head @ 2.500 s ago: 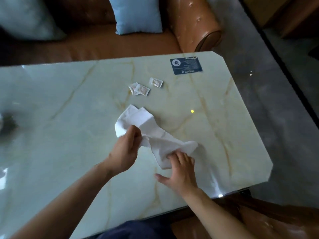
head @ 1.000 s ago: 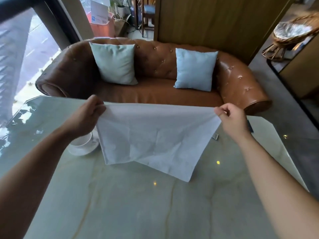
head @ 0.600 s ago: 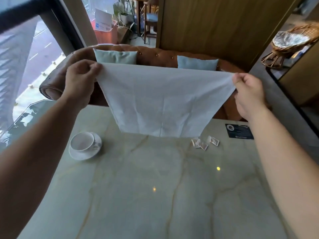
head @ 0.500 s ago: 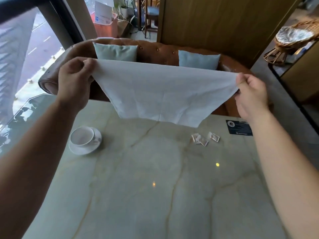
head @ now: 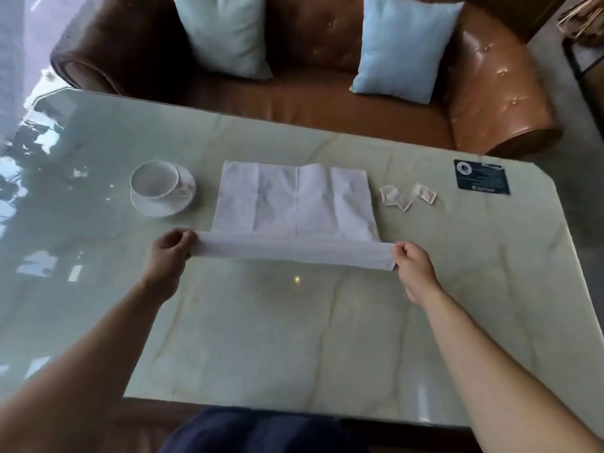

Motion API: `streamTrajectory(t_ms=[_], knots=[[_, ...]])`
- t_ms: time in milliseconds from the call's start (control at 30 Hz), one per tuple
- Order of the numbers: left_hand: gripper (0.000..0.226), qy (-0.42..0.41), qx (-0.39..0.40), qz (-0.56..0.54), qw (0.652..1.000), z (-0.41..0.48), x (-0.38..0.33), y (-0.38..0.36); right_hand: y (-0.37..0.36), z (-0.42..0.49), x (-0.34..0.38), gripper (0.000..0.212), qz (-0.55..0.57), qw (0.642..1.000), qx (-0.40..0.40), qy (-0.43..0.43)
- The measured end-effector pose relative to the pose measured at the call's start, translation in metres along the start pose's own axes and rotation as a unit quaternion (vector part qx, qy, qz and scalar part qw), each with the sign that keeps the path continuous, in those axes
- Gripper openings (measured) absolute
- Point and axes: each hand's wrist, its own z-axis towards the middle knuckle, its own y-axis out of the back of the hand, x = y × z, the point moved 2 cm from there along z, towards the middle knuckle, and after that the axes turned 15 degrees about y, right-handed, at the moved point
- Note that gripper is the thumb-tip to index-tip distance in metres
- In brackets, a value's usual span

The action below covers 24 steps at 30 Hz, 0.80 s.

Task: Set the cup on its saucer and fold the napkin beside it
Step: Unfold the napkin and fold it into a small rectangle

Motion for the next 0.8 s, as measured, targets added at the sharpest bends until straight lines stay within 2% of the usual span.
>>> streamTrajectory(t_ms=[167,400,600,800], knots=[[0.02,0.091,-0.015,0.015,0.996,-0.022,0.081,0.024,-0.014,-0.064,-0.051,0.03,-0.061,0.997,0.018,-0.041],[0.019,0.148,-0.025,0.066,0.986,-0.057,0.144,0.059,-0.011,-0.117,-0.075,0.035,-0.099,0.992,0.053,-0.064],[0.023,0.142,0.001,0.121,0.982,-0.063,0.139,0.058,-0.007,-0.111,-0.075,0.028,-0.103,0.99,0.064,-0.066],[0.021,0.094,0.007,0.113,0.989,-0.029,0.087,0.037,-0.01,-0.067,-0.055,0.019,-0.074,0.996,0.025,-0.047]])
